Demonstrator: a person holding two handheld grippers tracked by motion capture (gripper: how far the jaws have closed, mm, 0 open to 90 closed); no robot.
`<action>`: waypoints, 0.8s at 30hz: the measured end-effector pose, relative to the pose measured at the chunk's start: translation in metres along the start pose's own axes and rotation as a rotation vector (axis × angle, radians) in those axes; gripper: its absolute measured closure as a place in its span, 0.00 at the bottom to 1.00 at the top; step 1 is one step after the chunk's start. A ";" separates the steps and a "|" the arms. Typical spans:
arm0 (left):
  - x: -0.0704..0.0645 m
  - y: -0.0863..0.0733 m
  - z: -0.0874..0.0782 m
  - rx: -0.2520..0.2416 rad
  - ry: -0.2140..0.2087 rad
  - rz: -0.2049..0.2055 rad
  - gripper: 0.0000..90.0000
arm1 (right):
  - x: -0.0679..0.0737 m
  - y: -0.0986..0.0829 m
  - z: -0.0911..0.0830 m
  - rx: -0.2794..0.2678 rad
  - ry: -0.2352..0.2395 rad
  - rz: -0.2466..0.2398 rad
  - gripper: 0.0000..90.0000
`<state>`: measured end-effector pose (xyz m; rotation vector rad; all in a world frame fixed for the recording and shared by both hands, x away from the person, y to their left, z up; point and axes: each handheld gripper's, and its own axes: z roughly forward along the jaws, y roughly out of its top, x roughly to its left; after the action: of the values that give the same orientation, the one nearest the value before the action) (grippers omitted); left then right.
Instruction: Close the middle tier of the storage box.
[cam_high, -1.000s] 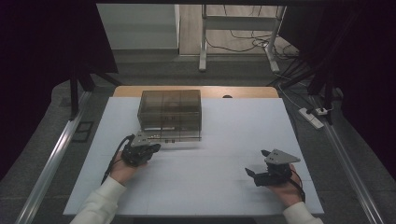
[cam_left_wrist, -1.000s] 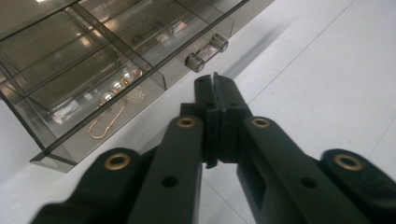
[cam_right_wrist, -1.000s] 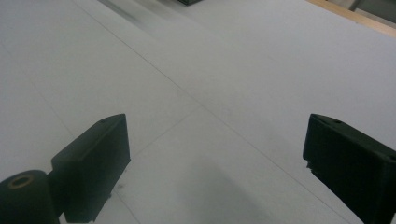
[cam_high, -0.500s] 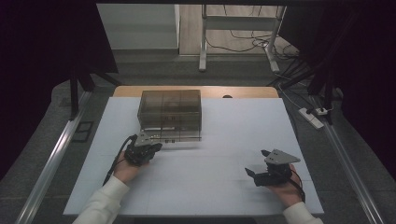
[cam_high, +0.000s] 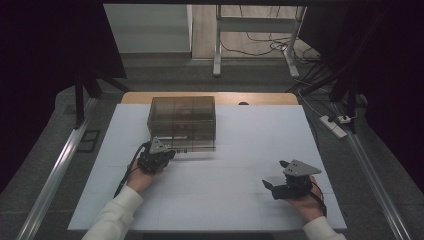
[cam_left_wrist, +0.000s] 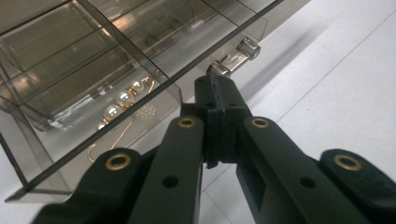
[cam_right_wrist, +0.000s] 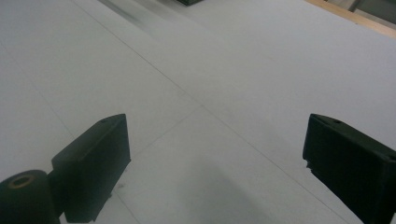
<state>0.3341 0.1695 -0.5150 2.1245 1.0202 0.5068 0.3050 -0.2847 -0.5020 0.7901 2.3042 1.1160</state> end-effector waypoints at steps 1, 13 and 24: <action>0.000 0.000 0.000 0.000 0.000 0.000 0.99 | 0.000 0.000 0.000 -0.001 -0.001 0.002 0.08; 0.002 0.000 0.004 -0.001 0.015 0.001 0.99 | 0.000 0.000 0.000 0.002 -0.002 0.000 0.08; 0.001 0.002 0.008 -0.004 0.022 0.005 0.99 | 0.000 0.000 0.001 0.003 -0.001 0.000 0.08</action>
<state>0.3407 0.1661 -0.5190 2.1225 1.0252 0.5355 0.3054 -0.2844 -0.5022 0.7914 2.3057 1.1125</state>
